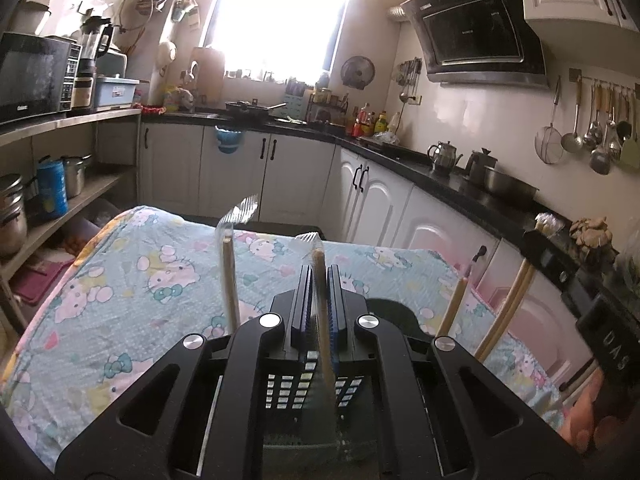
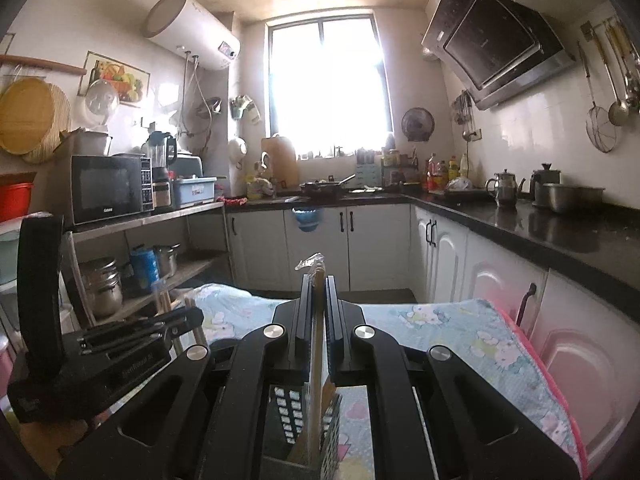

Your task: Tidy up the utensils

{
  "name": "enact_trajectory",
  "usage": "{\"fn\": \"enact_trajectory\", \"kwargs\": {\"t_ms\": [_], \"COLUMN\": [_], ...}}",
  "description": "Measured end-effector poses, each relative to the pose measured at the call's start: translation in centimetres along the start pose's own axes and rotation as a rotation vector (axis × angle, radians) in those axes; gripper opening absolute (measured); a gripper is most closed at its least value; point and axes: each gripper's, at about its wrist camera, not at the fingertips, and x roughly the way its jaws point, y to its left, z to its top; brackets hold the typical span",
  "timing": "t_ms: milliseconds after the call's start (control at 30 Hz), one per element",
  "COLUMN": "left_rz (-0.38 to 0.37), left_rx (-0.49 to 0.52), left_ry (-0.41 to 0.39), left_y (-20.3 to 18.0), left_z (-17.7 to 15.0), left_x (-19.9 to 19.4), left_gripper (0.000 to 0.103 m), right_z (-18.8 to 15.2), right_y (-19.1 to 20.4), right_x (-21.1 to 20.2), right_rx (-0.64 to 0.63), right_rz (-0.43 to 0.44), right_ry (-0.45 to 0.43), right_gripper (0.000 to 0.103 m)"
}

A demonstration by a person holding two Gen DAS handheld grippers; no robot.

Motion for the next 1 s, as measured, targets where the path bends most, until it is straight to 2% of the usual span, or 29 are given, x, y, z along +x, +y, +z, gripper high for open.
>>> {"fn": "enact_trajectory", "kwargs": {"t_ms": [200, 400, 600, 733, 867, 1000], "left_rz": [0.005, 0.007, 0.008, 0.013, 0.004, 0.005], "left_rx": [0.010, -0.001, -0.017, -0.022, -0.041, -0.045], "left_ry": [0.017, 0.047, 0.072, 0.083, 0.106, 0.113], "left_y": [0.0, 0.3, 0.7, 0.9, 1.2, 1.3], "left_z": [-0.5, -0.8, -0.9, -1.2, -1.7, -2.1], "left_x": [-0.4, -0.6, -0.9, -1.1, -1.4, -1.9], "left_gripper": [0.002, 0.004, 0.008, 0.014, 0.017, 0.025], "right_z": [-1.6, -3.0, -3.5, -3.5, -3.7, -3.6], "right_y": [-1.1, -2.3, -2.5, -2.9, -3.1, -2.8], "right_x": [0.2, 0.2, 0.1, 0.1, 0.3, 0.1], "right_rx": [0.039, 0.101, 0.131, 0.154, 0.174, 0.166], "right_rz": [-0.016, 0.019, 0.037, 0.043, 0.059, 0.068], "right_ry": [0.058, 0.135, 0.169, 0.181, 0.207, 0.212], "right_gripper": [0.007, 0.008, 0.008, 0.016, 0.030, 0.037]}}
